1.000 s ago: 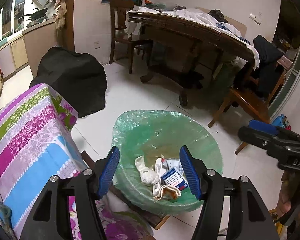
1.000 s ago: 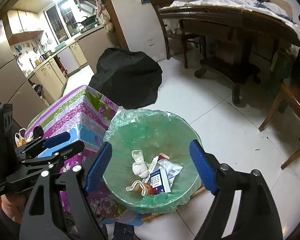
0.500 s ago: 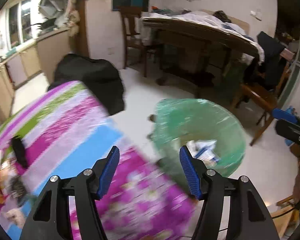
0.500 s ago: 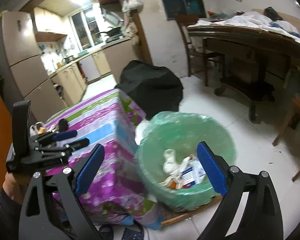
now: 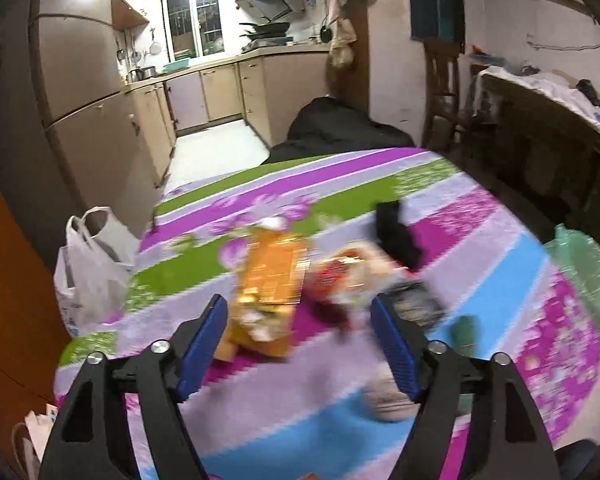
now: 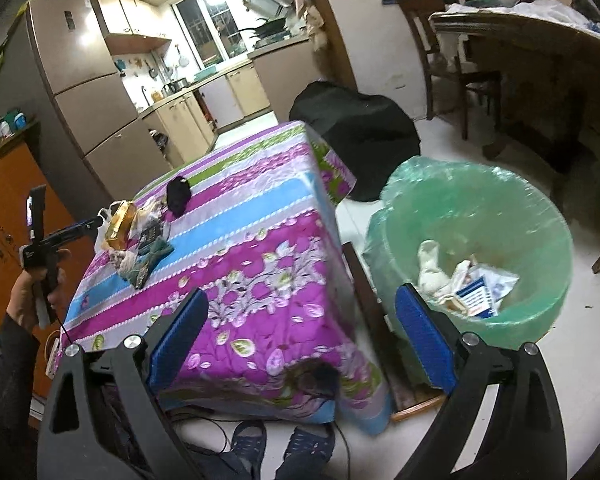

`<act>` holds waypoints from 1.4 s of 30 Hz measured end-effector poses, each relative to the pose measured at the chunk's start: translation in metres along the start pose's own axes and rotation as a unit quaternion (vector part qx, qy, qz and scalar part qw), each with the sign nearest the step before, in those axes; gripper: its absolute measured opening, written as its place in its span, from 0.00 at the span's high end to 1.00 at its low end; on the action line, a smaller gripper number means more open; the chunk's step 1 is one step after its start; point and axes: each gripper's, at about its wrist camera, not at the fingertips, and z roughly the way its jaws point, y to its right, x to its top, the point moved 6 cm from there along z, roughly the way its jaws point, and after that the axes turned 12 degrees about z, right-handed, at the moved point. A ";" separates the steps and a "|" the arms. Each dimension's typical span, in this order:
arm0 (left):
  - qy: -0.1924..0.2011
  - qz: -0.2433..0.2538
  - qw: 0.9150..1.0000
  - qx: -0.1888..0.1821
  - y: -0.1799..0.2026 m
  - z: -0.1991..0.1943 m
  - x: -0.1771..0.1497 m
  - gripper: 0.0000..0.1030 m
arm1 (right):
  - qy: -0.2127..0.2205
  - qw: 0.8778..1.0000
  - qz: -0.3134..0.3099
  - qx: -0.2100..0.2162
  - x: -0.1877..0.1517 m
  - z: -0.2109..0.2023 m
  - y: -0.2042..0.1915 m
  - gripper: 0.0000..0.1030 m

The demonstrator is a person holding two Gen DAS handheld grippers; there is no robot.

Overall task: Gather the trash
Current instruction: 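Reach the left tool to the gold cigarette box and close on it, then lift the gold box with the left tool while the right tool grasps the black sock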

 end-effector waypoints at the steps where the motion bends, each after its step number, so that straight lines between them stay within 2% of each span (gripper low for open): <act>1: -0.003 0.003 1.000 0.002 -0.007 0.005 -0.002 0.27 | -0.002 1.000 -0.002 0.000 -0.003 0.002 -0.003 0.11; 6: -0.010 0.006 0.999 -0.040 -0.024 0.031 -0.004 0.26 | -0.014 1.000 -0.013 0.003 -0.008 0.015 -0.020 0.11; 10: -0.022 0.037 0.998 -0.047 -0.010 0.054 0.006 0.26 | -0.019 1.000 -0.016 0.003 -0.010 0.022 -0.026 0.11; 12: -0.033 0.058 0.997 -0.037 -0.006 0.063 0.007 0.26 | -0.021 1.000 -0.017 0.001 -0.010 0.024 -0.027 0.11; 15: -0.042 0.074 0.996 -0.031 -0.003 0.070 0.007 0.39 | -0.022 1.000 -0.017 -0.002 -0.009 0.026 -0.027 0.11; 17: -0.044 0.070 0.996 -0.035 -0.006 0.073 0.005 0.53 | -0.022 1.000 -0.017 -0.002 -0.008 0.027 -0.028 0.11; 31: -0.056 0.048 0.996 -0.042 -0.008 0.091 -0.003 0.52 | -0.035 0.998 -0.049 0.014 -0.004 0.044 -0.070 0.11; 36: -0.039 0.018 0.998 -0.038 -0.016 0.082 -0.002 0.58 | -0.048 0.996 -0.067 0.029 -0.005 0.056 -0.090 0.12; 42: 0.014 -0.001 1.000 -0.020 -0.029 0.034 0.001 0.59 | -0.070 0.992 -0.090 0.062 -0.001 0.082 -0.122 0.26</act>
